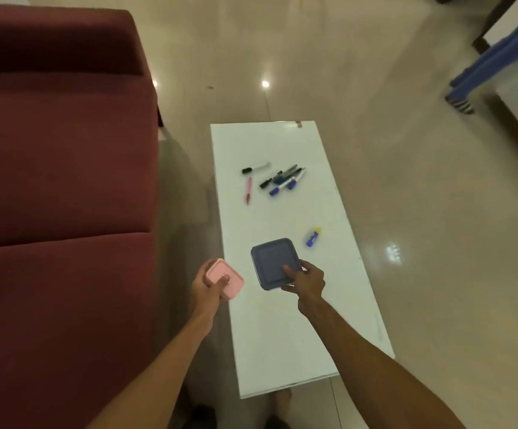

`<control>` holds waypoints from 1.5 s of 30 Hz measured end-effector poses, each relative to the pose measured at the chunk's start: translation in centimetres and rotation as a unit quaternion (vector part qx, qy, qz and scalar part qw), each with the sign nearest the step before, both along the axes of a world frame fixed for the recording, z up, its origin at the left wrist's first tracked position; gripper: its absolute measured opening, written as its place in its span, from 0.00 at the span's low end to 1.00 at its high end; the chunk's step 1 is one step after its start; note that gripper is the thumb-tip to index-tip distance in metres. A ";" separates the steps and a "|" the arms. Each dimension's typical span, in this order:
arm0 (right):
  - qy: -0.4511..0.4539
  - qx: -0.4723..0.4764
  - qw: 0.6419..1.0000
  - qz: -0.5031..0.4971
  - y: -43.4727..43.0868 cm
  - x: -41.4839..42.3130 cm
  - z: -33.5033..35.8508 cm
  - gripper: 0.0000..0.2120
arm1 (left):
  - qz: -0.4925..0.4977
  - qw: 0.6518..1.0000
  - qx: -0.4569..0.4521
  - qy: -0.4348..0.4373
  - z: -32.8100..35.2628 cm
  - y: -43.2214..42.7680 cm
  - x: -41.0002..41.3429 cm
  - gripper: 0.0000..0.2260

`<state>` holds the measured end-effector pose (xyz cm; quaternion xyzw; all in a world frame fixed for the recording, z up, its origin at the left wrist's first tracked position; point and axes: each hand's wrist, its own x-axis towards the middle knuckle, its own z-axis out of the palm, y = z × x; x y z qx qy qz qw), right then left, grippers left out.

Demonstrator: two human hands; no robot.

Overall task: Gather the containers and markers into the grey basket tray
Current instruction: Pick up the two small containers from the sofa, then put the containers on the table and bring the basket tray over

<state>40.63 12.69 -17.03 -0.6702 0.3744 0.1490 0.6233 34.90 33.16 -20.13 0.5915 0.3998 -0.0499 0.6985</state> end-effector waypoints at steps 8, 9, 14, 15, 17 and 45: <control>0.023 0.011 0.999 -0.034 -9.7 3.8 -10.1 0.23 | -0.056 0.997 0.041 0.025 -8.9 -8.9 6.9 0.20; 0.023 0.015 0.999 -0.038 -10.0 4.6 -11.4 0.23 | -0.058 0.997 0.042 0.021 -10.2 -9.1 7.8 0.18; 0.017 0.033 0.997 -0.067 -9.3 8.7 -17.7 0.26 | -0.056 0.997 0.054 0.018 -17.0 -8.3 11.9 0.16; 0.016 0.033 0.997 -0.073 -8.9 9.4 -18.6 0.26 | -0.055 0.997 0.058 0.021 -18.0 -8.0 12.6 0.16; 0.012 0.028 0.997 -0.075 -7.8 10.8 -20.7 0.25 | -0.048 0.995 0.076 0.030 -20.1 -7.2 14.1 0.17; -0.095 -0.135 0.984 0.061 -13.9 -0.4 -1.1 0.18 | -0.293 0.918 0.263 -0.036 1.0 -16.3 7.6 0.20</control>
